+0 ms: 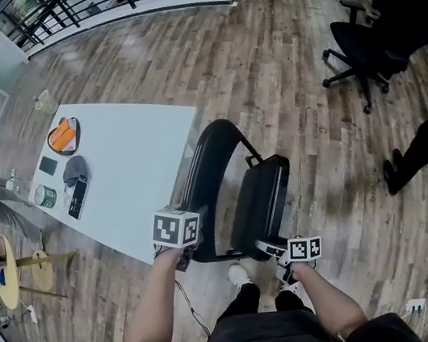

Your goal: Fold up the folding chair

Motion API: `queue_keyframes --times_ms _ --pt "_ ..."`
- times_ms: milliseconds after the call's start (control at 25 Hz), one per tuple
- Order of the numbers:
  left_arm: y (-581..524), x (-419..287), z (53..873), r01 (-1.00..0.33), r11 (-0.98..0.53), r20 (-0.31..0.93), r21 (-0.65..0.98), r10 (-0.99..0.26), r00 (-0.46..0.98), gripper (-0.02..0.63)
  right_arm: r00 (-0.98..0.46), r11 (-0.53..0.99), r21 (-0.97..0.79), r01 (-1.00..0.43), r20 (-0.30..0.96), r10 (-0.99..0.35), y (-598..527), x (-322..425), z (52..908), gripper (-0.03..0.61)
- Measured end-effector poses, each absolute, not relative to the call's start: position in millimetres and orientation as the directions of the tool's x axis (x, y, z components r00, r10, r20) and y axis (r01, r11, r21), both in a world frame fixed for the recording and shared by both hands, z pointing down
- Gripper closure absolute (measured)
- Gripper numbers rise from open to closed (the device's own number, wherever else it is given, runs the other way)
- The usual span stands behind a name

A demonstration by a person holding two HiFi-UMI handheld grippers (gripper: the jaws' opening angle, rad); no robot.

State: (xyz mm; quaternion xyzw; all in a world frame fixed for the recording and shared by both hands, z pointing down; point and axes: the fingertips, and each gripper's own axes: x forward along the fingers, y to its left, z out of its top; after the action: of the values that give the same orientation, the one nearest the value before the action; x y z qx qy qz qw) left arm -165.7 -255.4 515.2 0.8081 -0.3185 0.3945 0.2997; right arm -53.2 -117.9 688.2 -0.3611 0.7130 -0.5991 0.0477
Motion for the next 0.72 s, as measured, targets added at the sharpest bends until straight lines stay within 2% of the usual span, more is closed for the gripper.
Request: queue_keyframes --times_ms 400,720 --pt "-281 -211 503 -0.756 -0.622 0.833 0.205 -0.294 0.468 0.543 -0.822 0.146 -0.905 -0.400 0.284 -0.494 -177 -168 655 0.241" --pt "-299 -244 504 -0.756 -0.620 0.832 0.209 -0.293 0.470 0.543 -0.842 0.181 -0.894 -0.410 0.294 -0.453 -205 -220 650 0.241"
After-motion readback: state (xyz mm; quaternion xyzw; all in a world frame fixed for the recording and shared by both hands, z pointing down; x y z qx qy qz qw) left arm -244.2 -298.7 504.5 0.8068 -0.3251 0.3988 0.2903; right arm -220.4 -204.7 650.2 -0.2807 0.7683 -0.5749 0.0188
